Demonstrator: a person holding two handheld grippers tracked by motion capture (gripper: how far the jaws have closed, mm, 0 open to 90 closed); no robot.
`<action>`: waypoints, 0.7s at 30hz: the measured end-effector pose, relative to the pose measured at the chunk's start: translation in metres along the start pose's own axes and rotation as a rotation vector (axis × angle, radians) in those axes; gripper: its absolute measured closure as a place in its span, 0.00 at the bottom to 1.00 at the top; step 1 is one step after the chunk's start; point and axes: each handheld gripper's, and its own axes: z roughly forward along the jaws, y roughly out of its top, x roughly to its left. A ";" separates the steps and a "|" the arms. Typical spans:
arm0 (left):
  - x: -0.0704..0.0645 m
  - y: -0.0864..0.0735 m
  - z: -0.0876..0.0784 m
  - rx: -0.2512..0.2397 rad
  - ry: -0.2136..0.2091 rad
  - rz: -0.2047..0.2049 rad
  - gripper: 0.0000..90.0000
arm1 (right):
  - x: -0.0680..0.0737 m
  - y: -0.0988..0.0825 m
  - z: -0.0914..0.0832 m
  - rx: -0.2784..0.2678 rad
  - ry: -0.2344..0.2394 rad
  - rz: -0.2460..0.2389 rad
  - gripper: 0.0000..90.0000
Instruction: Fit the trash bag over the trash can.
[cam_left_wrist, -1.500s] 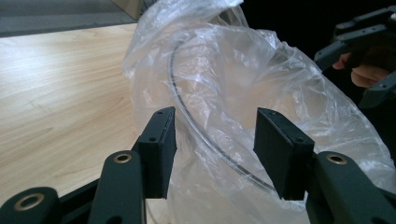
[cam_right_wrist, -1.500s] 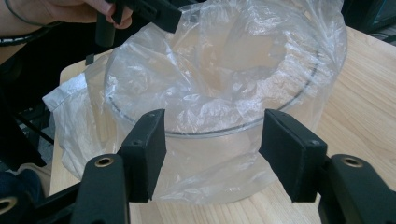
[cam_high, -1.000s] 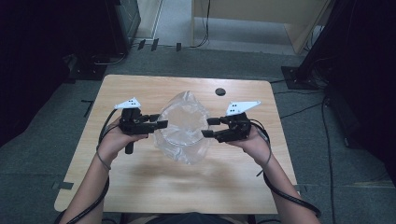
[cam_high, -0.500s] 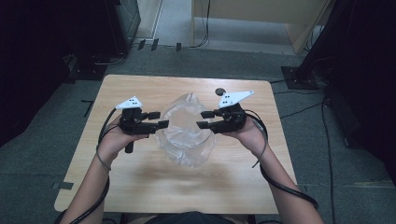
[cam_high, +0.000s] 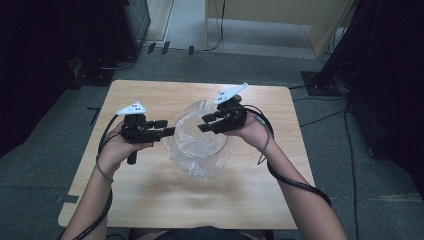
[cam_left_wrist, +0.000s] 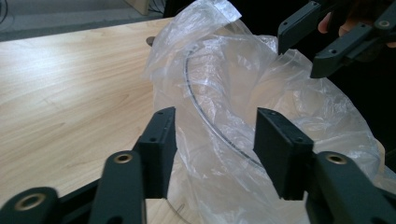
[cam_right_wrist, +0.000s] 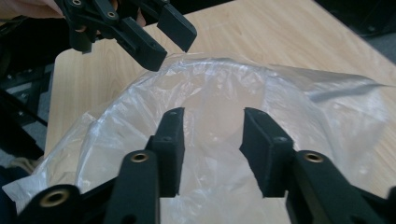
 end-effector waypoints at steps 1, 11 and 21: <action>0.000 0.000 0.000 0.000 0.000 0.000 0.57 | 0.000 0.000 0.000 0.000 0.000 0.000 0.68; -0.003 -0.003 0.004 0.024 -0.019 0.024 0.66 | -0.003 0.021 0.029 0.098 0.011 -0.010 0.79; -0.002 -0.006 0.008 0.014 -0.042 0.006 0.65 | -0.009 0.028 0.061 0.197 0.048 0.005 0.79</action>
